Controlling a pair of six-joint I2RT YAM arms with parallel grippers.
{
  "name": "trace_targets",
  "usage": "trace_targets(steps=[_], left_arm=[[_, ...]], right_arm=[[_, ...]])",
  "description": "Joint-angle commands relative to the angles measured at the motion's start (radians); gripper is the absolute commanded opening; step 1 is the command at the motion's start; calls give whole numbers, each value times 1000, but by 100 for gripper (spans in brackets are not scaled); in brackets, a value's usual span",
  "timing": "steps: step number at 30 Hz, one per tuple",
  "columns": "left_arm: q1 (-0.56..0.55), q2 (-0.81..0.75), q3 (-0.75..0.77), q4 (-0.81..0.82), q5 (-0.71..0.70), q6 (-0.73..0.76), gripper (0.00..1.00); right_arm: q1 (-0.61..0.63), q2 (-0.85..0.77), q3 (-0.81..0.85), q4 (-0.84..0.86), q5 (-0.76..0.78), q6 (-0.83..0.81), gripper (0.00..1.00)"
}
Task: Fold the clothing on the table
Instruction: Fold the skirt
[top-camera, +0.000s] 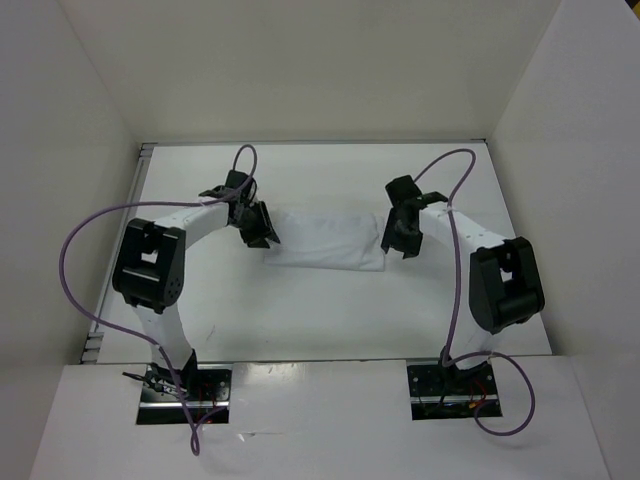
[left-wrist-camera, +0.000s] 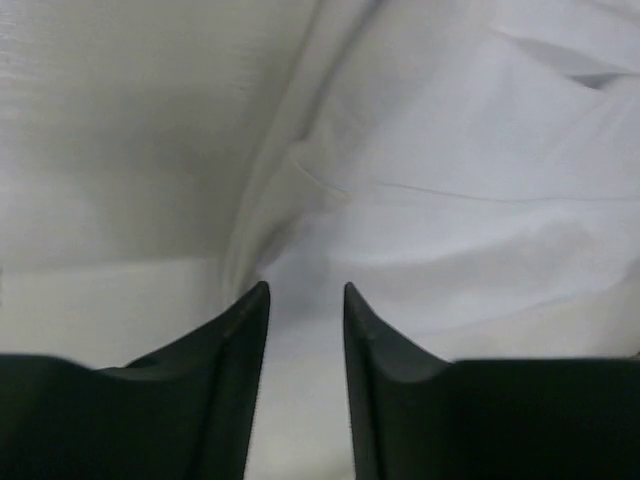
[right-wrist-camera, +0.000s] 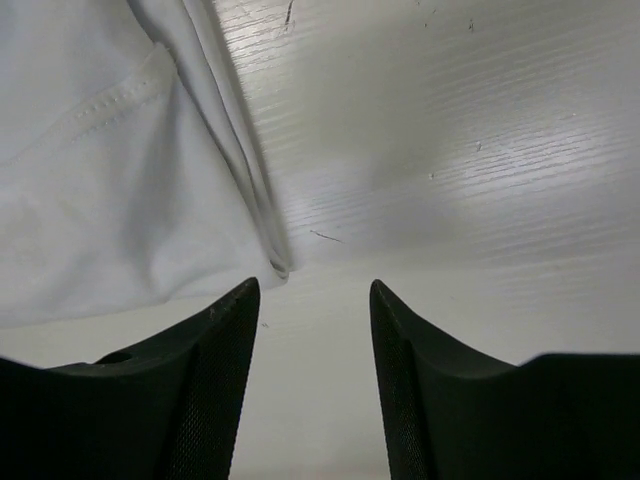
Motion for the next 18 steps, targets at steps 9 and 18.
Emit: trace_targets(steps=[9, 18], left_arm=[[-44, -127, 199, -42, 399, 165, 26], [-169, 80, 324, -145, 459, 282, 0]], right_arm=[[-154, 135, 32, 181, -330, -48, 54], [-237, 273, 132, 239, -518, -77, 54]])
